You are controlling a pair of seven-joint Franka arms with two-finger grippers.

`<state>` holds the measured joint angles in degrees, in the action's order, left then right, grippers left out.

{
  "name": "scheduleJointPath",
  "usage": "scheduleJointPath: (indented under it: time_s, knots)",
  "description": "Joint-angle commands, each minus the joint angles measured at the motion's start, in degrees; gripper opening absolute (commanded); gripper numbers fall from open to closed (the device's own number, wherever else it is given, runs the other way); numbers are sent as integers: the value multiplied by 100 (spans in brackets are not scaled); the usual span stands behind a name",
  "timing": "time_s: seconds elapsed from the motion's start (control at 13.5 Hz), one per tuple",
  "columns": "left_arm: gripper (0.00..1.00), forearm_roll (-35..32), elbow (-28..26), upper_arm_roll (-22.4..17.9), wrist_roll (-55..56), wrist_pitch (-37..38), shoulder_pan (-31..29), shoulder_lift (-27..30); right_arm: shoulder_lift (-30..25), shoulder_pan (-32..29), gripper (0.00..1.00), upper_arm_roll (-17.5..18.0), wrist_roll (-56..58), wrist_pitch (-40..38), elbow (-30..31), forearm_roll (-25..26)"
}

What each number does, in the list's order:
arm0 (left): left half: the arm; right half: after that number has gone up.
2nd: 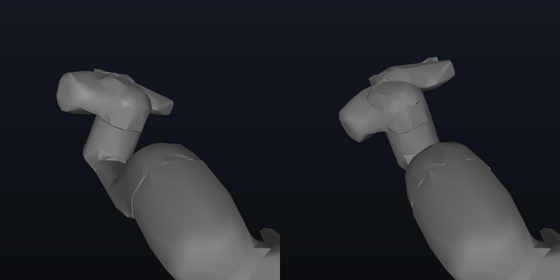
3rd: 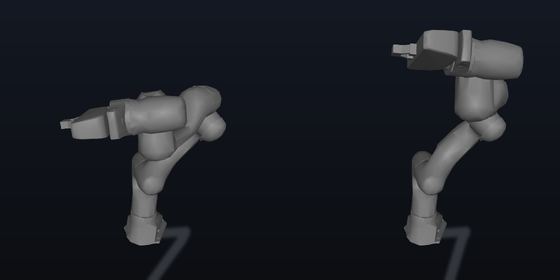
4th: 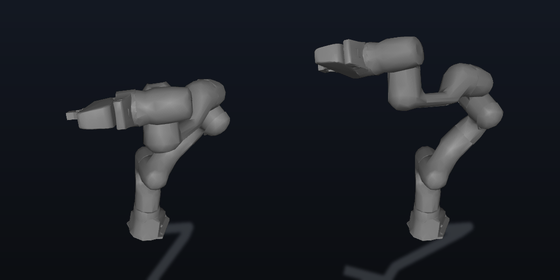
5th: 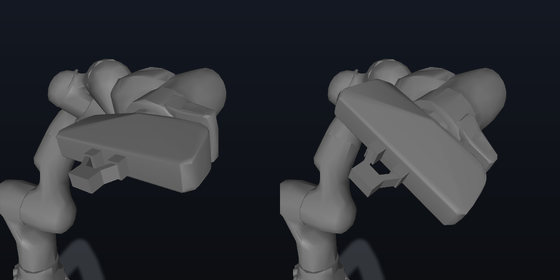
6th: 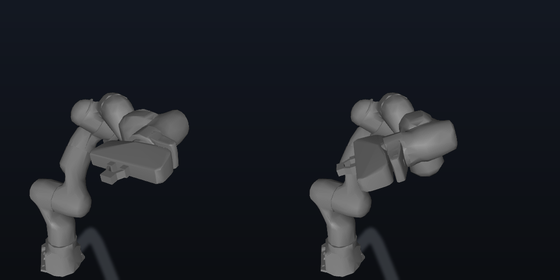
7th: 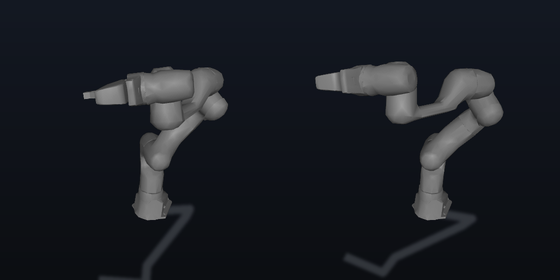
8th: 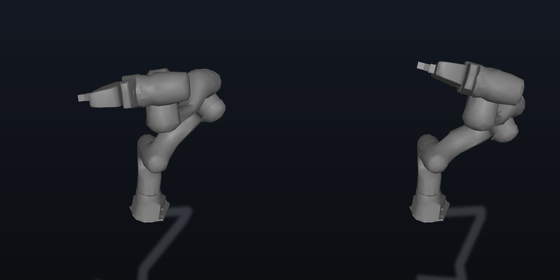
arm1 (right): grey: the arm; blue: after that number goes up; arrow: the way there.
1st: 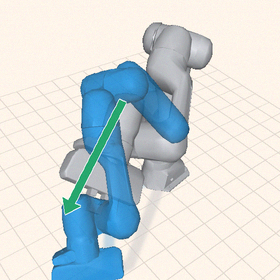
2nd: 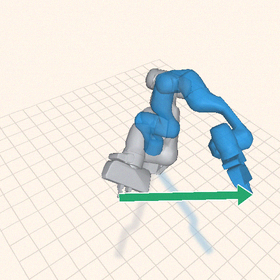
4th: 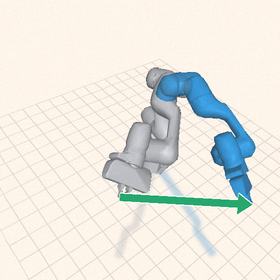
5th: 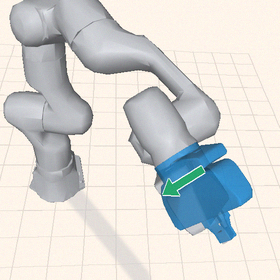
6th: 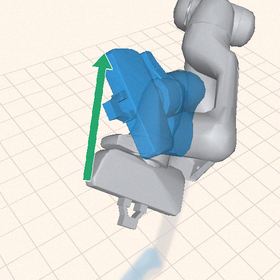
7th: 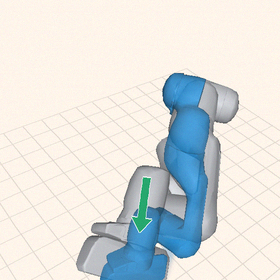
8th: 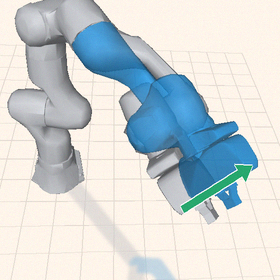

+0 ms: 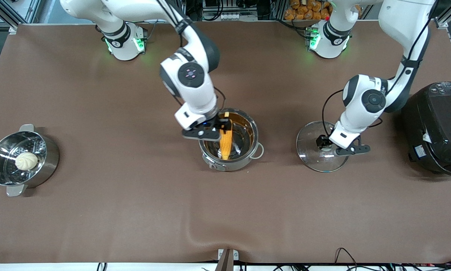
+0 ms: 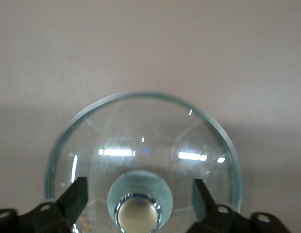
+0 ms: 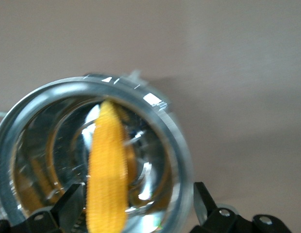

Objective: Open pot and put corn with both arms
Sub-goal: 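Lower the corn into the pot and open the right gripper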

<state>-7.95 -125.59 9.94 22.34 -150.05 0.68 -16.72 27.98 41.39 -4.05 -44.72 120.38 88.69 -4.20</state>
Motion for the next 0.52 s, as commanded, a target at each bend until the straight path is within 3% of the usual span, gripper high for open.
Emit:
scheduleJointPath:
  time_s: [0.0,0.3,0.44]
  knots:
    - [100,-110,681,78,-63,964,-68,510,-686,-813,100,97,672,-576,192,59]
    - [100,-40,2499,131,-273,2825,-15,574,-2117,-1842,100,88,1894,-674,1175,68]
    - [100,91,3310,131,-449,3988,-24,529,-2585,-2362,100,80,2721,-1067,1283,68]
